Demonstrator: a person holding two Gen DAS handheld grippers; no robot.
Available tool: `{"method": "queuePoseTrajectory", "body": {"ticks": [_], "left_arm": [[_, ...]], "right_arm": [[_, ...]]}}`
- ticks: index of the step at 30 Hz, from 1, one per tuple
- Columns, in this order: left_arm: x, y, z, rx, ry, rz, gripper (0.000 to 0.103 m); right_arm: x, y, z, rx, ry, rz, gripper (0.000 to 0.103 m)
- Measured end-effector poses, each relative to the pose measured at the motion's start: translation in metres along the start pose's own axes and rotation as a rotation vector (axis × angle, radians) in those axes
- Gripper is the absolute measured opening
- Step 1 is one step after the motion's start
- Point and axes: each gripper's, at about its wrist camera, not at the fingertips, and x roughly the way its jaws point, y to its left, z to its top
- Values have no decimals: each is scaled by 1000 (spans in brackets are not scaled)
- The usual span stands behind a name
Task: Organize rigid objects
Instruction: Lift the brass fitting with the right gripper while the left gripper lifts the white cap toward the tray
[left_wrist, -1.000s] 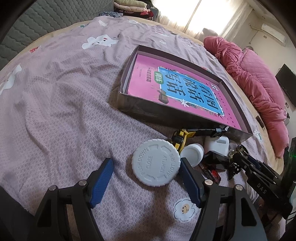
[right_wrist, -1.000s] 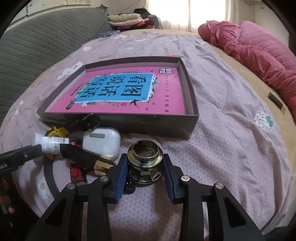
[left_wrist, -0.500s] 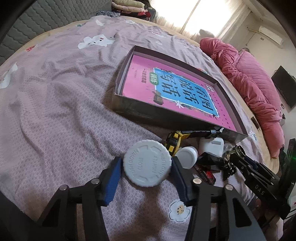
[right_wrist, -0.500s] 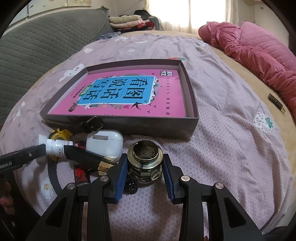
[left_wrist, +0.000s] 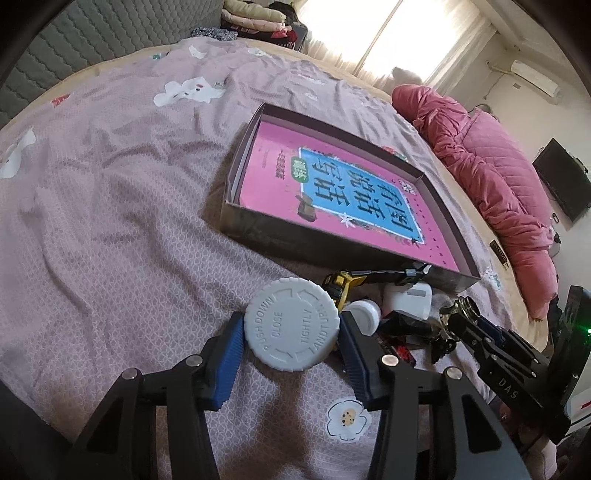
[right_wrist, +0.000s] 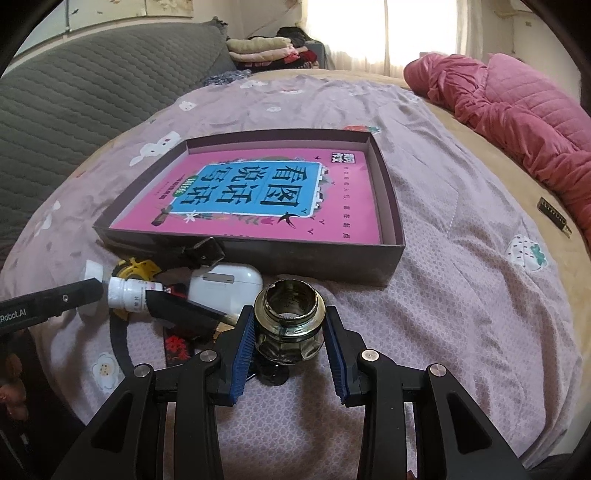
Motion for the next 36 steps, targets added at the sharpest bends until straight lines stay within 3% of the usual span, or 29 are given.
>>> {"method": "queuePoseTrajectory", "body": {"ticks": [24, 28, 36], "left_arm": [[-27, -13, -2, 46, -63, -38, 50], [-38, -16, -1, 64, -103, -41, 50], [-41, -26, 0, 120, -138, 1, 50]], "right_arm": [[-11, -2, -2, 6, -30, -9, 37], [-12, -3, -1, 10, -35, -4, 37], [-23, -7, 2, 20, -78, -16, 37]]}}
